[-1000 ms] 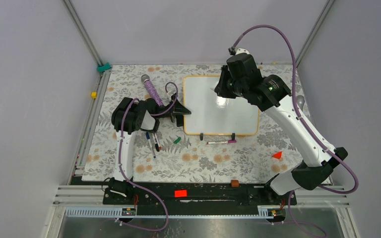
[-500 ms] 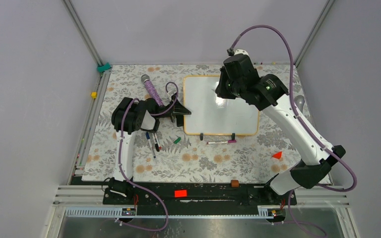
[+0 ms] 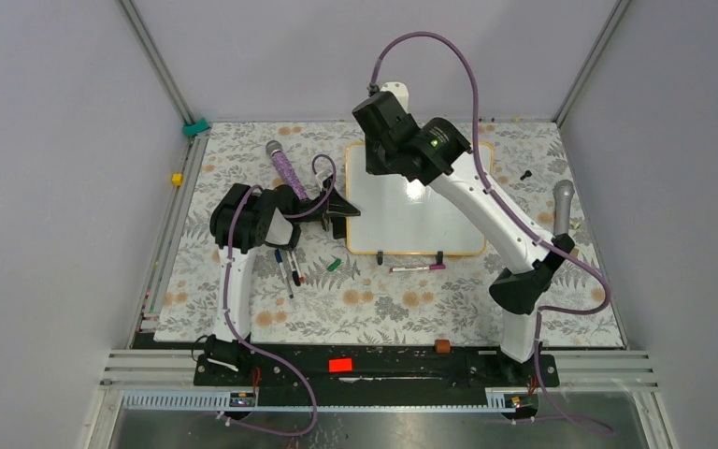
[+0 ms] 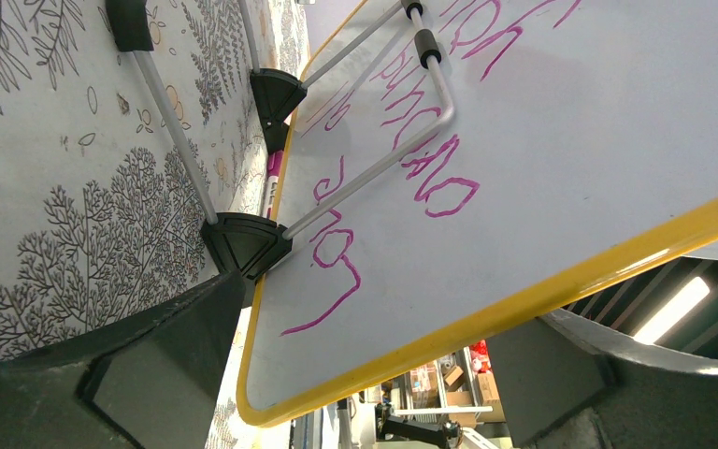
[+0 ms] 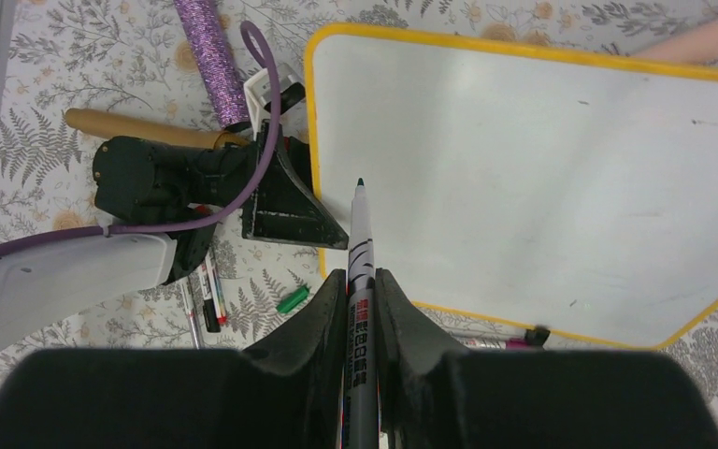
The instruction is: Write a sentence on the whiteboard
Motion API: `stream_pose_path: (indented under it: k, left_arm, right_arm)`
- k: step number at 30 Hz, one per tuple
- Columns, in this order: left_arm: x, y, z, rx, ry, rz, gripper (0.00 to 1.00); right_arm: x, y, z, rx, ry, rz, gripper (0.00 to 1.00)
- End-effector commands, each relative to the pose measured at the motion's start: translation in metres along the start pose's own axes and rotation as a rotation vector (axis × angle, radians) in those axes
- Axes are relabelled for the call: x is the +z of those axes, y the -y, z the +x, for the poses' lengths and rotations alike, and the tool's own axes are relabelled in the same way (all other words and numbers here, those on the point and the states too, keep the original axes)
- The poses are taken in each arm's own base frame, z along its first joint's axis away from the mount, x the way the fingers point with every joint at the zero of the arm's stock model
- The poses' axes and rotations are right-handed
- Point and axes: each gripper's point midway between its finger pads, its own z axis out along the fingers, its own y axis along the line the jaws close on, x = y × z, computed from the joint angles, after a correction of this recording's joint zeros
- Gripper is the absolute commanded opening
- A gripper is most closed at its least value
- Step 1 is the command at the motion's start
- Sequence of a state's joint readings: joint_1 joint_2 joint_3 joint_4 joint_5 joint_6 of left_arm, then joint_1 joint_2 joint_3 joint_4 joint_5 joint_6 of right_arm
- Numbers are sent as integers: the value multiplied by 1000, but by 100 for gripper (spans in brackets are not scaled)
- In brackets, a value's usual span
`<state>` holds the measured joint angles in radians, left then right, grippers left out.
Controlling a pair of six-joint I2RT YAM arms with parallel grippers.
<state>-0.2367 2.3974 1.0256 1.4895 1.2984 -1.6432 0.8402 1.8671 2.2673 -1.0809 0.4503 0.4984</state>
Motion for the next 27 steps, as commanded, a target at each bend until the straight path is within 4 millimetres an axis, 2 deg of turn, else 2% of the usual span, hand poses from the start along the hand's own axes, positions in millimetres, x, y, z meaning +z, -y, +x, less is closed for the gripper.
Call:
stream_pose_path:
  k: [1,6,11,17,22,27]
  left_arm:
    - [-3,-44,8,-33,12,-46,99]
    - [-3,-44,7,-36,15,-46,99]
    - [-3,-43,7,-37,21,-46,99]
    - [-3,-43,7,-34,21,-46,99]
    - [-3,-43,7,-35,21,-46,99]
    - [-3,-43,7,-35,21,-46,99]
  right_arm:
    - [-9,-16,-19,-45,42,-73,0]
    - [-3,-27,-24,-55,63,-110,0]
    - [2,-19,-28,-3,100,-56,0]
    - [8,-29,-28,-9,116,-91,0]
    - [14,-30,-27,-69,155,-18,0]
    - [19,-39,-23,-140,159,-5,0]
